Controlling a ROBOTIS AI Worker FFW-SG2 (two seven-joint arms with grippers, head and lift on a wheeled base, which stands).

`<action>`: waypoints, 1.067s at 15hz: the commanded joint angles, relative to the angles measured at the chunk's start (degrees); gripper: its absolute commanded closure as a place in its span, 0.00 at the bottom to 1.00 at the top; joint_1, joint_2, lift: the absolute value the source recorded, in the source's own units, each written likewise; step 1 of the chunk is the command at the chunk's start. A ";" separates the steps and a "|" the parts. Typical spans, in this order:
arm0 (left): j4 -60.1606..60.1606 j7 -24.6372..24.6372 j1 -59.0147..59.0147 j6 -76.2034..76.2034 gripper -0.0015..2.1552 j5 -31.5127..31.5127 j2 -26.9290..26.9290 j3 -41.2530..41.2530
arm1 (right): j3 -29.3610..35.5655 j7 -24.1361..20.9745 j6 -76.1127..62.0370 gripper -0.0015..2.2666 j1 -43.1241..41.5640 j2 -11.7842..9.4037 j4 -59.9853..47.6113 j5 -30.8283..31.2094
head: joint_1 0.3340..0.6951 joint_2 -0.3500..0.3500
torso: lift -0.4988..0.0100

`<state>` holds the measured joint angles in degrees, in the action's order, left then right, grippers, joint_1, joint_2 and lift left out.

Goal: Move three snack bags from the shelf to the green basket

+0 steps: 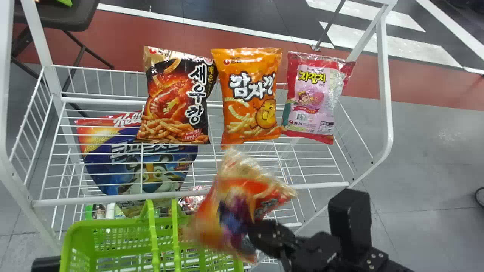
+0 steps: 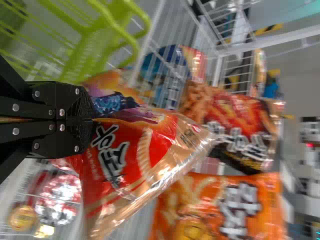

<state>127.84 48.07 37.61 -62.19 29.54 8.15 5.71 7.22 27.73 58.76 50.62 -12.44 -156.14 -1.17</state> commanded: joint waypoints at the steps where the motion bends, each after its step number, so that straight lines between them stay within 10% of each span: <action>1: 0.57 0.10 0.36 0.00 0.80 0.69 0.20 -0.79 | 0.16 4.00 5.89 0.98 -0.08 1.98 1.72 -0.14 | 1.00 0.00 | 0.89; 9: 1.19 -0.08 0.71 0.17 0.80 -0.19 -0.59 0.35 | -3.00 8.57 3.08 0.98 -6.76 4.35 15.43 -8.67 | 1.00 0.00 | 0.89; 11: 1.36 -0.08 0.88 0.17 0.80 -0.28 -0.68 0.26 | -2.92 8.83 6.24 0.70 -7.38 4.26 15.61 -7.97 | 1.00 0.00 | 0.89; 13: 1.27 0.01 0.80 0.17 0.80 -0.19 -0.68 0.17 | -1.42 9.62 6.59 0.01 -7.11 4.35 15.43 -7.35 | 1.00 0.00 | 0.89; 16: 1.01 0.01 0.53 0.00 0.80 -0.19 -0.59 0.35 | 2.01 9.53 0.97 0.01 -6.67 5.85 15.43 -11.48 | 1.00 0.00 | 0.89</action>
<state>128.92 48.08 38.22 -62.12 29.34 7.55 5.97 8.01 37.34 62.42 43.84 -7.20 -140.65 -11.00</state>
